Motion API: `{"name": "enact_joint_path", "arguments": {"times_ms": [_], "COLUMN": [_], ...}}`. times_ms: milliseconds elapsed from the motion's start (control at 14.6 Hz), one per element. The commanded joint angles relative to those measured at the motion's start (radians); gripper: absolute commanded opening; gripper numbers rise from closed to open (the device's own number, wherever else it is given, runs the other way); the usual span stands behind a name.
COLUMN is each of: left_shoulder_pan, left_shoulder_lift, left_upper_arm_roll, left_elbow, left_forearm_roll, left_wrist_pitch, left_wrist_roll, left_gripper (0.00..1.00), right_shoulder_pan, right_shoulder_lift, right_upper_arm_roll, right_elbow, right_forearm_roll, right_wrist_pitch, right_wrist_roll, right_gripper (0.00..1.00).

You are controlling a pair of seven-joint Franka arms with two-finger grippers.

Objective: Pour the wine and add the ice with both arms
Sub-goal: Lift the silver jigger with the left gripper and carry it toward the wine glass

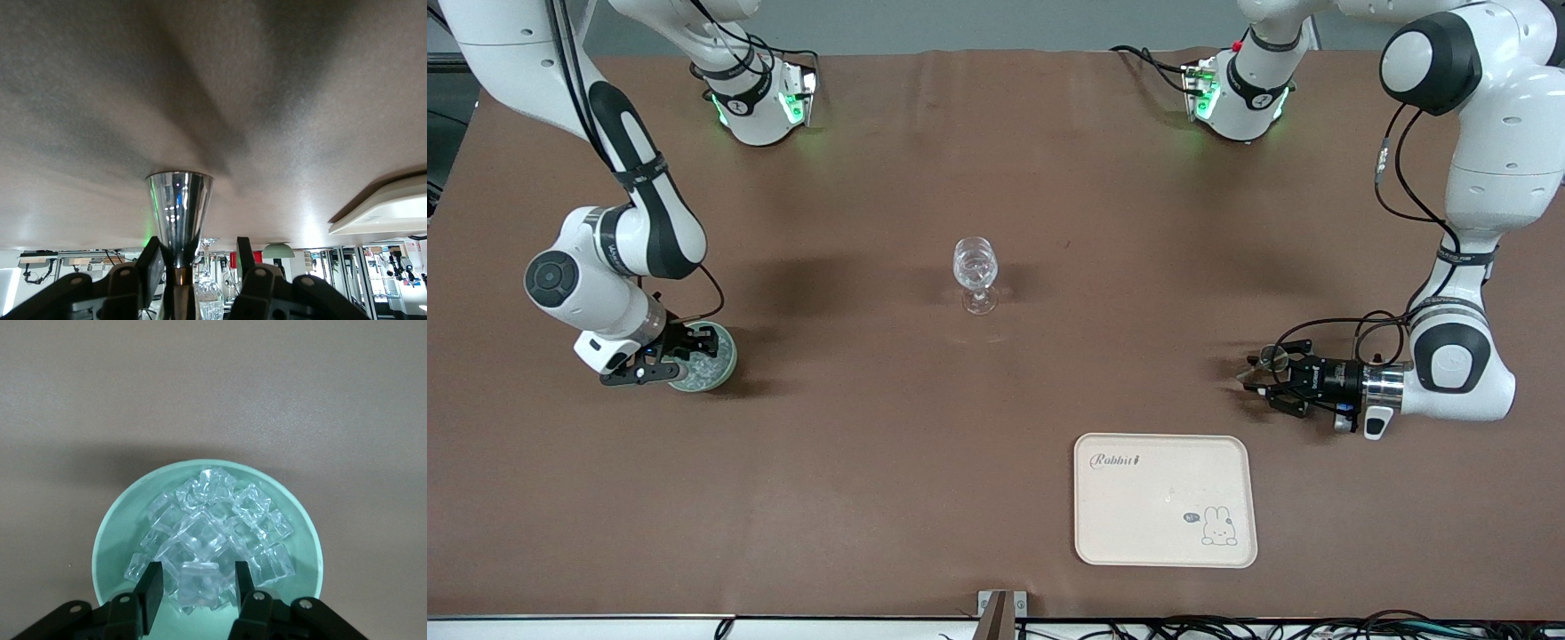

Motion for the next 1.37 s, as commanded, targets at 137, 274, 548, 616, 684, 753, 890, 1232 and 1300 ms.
{"name": "enact_joint_path", "arguments": {"times_ms": [137, 274, 548, 616, 684, 753, 890, 1232, 1300], "left_shoulder_pan": [0.002, -0.003, -0.001, -0.003, -0.003, 0.0, 0.0, -0.006, -0.009], "left_shoulder_lift": [-0.009, -0.012, -0.013, -0.015, -0.015, -0.016, -0.024, -0.05, -0.055], "left_upper_arm_roll": [0.002, 0.002, -0.002, -0.005, -0.024, -0.047, -0.088, -0.223, -0.249], "left_elbow": [0.001, 0.005, 0.009, 0.009, 0.01, 0.01, 0.018, 0.019, 0.019], "left_forearm_roll": [-0.01, -0.011, -0.016, -0.021, -0.033, -0.048, -0.074, -0.088, -0.087], "left_wrist_pitch": [-0.014, -0.026, -0.028, -0.028, -0.028, -0.028, -0.026, -0.011, 0.003], "left_wrist_roll": [-0.003, -0.009, -0.013, -0.011, -0.006, -0.006, -0.016, -0.063, -0.106], "left_gripper": [0.16, 0.02, 0.01, 0.01, 0.01, 0.01, 0.01, 0.01, 0.01], "right_shoulder_pan": [-0.01, -0.01, -0.009, -0.009, -0.009, -0.009, -0.009, -0.007, -0.007], "right_shoulder_lift": [0.002, 0.002, 0.002, 0.002, 0.002, 0.002, 0.001, 0.001, 0.001], "right_upper_arm_roll": [0.006, 0.006, 0.006, 0.006, 0.006, 0.006, 0.006, 0.006, 0.006], "right_elbow": [-0.003, -0.003, -0.003, -0.003, -0.003, -0.003, -0.004, -0.008, -0.008], "right_forearm_roll": [0.008, 0.008, 0.008, 0.008, 0.008, 0.008, 0.008, 0.008, 0.008], "right_wrist_pitch": [0.012, 0.011, 0.003, 0.002, 0.002, 0.0, -0.002, -0.003, -0.011], "right_wrist_roll": [-0.019, -0.019, -0.018, -0.018, -0.019, -0.018, -0.018, -0.018, -0.018], "right_gripper": [0.44, 0.42, 0.42, 0.42, 0.42, 0.42, 0.42, 0.42, 0.42]}}
